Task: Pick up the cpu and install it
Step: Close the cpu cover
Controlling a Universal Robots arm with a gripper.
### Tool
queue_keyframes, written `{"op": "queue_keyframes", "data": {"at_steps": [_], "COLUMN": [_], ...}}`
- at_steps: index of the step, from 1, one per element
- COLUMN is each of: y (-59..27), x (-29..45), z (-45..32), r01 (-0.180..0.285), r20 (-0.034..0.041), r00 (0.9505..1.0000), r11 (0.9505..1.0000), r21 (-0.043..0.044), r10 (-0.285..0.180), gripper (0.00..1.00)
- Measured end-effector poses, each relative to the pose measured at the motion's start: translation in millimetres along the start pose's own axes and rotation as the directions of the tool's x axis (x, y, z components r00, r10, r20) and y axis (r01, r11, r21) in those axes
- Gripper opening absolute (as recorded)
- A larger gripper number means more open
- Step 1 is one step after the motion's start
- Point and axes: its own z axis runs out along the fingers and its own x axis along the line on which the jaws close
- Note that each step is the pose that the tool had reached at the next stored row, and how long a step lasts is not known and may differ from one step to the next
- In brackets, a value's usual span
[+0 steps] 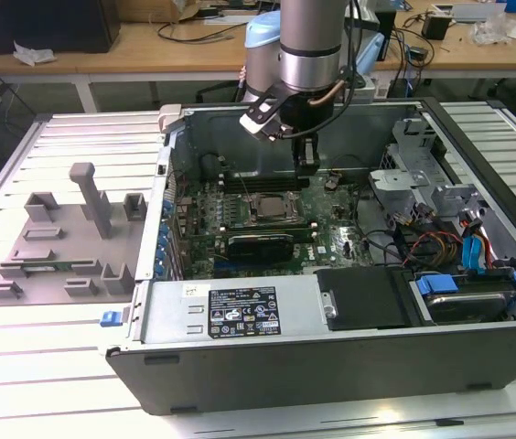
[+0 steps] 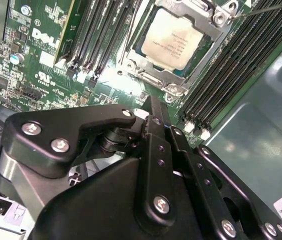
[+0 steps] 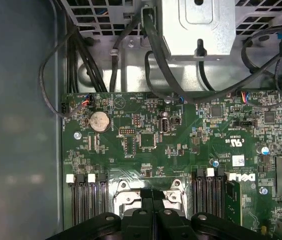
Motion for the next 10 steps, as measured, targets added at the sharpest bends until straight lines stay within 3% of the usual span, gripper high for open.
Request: {"op": "queue_keyframes", "data": {"at_steps": [3, 10], "y": [-10.2, -24.3], "x": [-0.2, -1.0], "z": [0.0, 0.5], "r01": [0.000, 0.000], "r20": [-0.0002, -0.0004], "r00": [1.0000, 1.0000], "r11": [1.0000, 1.0000], "r21": [-0.0056, -0.0096], "r10": [0.000, 0.000], "gripper": [0.11, 0.11]}}
